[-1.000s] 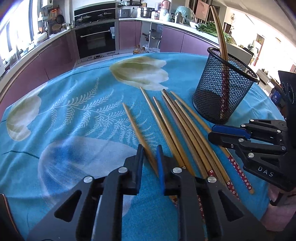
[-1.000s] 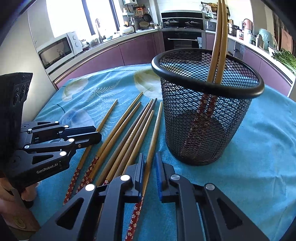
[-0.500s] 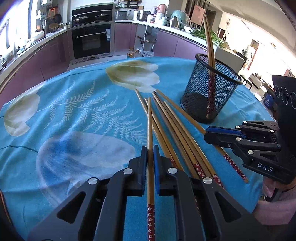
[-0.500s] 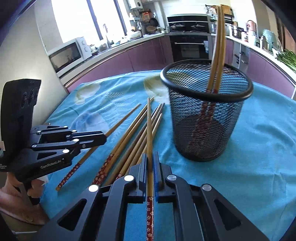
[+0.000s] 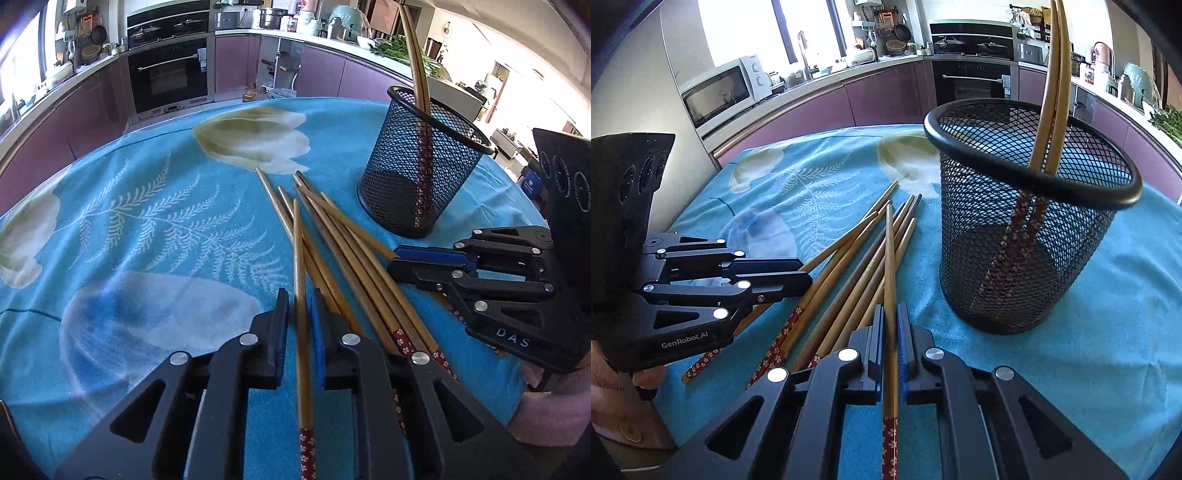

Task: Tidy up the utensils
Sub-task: 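Grasp and lift a chopstick with the left tool while the right tool grasps another, then drop the left tool's chopstick into the mesh cup while the right tool drops its own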

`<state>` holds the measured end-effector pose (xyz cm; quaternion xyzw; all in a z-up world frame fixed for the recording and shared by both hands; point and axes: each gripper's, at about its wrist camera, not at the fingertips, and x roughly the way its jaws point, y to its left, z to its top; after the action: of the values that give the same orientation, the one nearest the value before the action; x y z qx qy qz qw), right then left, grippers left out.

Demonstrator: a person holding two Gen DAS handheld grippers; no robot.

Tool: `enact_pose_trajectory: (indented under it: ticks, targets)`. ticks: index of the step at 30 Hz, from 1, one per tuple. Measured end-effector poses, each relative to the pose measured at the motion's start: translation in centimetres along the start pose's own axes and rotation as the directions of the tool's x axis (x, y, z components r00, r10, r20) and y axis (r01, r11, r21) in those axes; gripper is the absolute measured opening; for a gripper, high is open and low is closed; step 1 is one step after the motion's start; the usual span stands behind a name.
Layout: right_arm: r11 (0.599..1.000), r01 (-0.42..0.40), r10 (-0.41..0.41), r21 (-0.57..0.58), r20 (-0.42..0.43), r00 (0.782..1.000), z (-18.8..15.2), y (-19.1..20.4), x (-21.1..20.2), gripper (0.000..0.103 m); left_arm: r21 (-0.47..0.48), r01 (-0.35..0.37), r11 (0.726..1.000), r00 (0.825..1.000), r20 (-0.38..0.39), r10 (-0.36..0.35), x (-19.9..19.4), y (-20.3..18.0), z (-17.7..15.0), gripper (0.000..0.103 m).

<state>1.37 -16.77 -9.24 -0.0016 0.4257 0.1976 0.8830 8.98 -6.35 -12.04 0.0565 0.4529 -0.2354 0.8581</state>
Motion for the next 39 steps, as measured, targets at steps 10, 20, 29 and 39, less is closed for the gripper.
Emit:
enact_pose_trajectory:
  ticks: [10,20,29,39]
  targets:
    - [0.999,-0.050,0.048,0.010,0.160,0.986,1.0,-0.7,-6.0,0.006,-0.006,0.086,0.996,0.991,0.108,-0.084,-4.6,-0.2,1.3,0.007]
    - [0.997,-0.075,0.064,0.025,0.285,0.956,2.0,-1.4,-9.9,0.006,0.027,0.181,0.983,0.954,0.238,-0.182,-10.5,-0.8,3.2,0.007]
    - [0.995,-0.094,0.077,0.030,0.354,0.932,3.3,-2.6,-12.1,0.006,0.055,0.243,0.969,0.911,0.331,-0.247,-14.0,-1.2,5.1,0.007]
    - [0.997,-0.073,0.055,0.025,0.439,0.897,6.5,-3.9,-14.6,0.006,0.111,0.283,0.953,0.850,0.430,-0.303,-16.9,-3.3,9.8,0.007]
